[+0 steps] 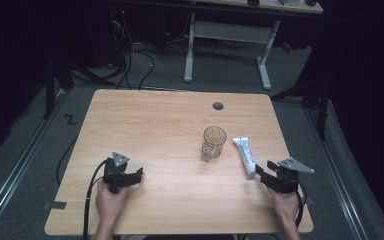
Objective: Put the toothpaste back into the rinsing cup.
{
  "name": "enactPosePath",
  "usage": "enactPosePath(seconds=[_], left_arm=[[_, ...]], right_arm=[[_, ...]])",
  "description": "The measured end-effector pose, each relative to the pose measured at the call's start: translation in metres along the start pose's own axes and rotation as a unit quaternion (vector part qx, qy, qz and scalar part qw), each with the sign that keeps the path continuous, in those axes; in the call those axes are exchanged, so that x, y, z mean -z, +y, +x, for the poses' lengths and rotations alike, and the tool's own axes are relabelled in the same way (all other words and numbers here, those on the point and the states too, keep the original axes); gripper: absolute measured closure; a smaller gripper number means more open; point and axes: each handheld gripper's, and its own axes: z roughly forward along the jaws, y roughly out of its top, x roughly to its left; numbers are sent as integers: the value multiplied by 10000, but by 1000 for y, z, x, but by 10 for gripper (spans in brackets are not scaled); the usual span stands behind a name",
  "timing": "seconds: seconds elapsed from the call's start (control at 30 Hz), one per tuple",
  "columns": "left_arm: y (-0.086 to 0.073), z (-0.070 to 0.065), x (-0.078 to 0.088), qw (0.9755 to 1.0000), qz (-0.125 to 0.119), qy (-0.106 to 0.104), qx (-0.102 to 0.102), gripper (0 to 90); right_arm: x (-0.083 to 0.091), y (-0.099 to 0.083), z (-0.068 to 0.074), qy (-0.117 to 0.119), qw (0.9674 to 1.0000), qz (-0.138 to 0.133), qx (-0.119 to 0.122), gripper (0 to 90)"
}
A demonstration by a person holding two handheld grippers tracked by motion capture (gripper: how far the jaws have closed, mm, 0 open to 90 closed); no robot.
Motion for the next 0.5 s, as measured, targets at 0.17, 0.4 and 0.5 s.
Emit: enactPosePath(seconds=[0.17,0.4,0.5], left_arm=[[0,0,0,10000,-10,5,1,205],[0,0,0,10000,-1,-4,-1,205],[0,0,0,10000,-3,-6,1,205]], right_arm=[[-2,5,5,35,10000,16,64,450],[-9,22,12,150,9991,242,309,469],[-13,30,14,143,9986,329,391,469]])
